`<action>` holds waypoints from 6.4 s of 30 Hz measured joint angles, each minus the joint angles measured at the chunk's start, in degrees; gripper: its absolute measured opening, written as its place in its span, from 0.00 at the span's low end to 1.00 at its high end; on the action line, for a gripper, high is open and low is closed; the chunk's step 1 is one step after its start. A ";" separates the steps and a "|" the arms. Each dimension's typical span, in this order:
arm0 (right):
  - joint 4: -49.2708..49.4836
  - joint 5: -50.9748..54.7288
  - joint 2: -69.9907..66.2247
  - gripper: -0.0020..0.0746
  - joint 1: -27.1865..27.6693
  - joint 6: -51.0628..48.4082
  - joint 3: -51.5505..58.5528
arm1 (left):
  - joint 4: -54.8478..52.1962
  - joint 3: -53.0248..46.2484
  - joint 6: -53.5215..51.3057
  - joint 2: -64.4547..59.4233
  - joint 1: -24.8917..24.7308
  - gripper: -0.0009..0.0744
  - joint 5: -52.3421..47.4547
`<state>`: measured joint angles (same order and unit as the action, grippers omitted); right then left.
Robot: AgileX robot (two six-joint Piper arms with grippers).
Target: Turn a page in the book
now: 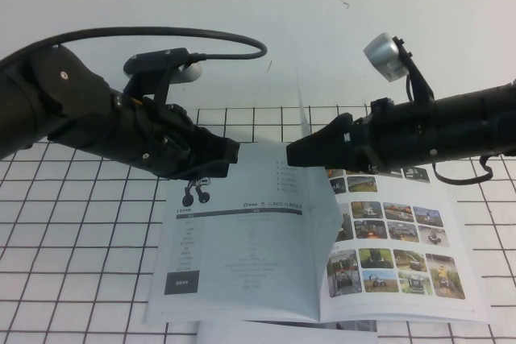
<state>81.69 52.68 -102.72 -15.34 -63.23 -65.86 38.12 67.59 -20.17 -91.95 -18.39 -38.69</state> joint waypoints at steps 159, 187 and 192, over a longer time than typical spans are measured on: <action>-82.40 -10.65 79.63 0.02 -1.12 51.99 42.98 | 12.65 -32.14 -31.39 54.03 0.25 0.01 39.42; -81.69 -10.52 79.63 0.02 -1.12 51.99 42.98 | 13.99 -69.05 -47.58 89.23 14.49 0.01 44.98; -81.69 -10.52 79.63 0.02 -1.12 51.99 42.98 | 12.72 -69.15 -44.13 90.07 14.71 0.01 45.35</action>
<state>0.00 42.17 -23.09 -16.47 -11.24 -22.88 50.84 -1.55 -64.30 -1.87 -3.68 6.66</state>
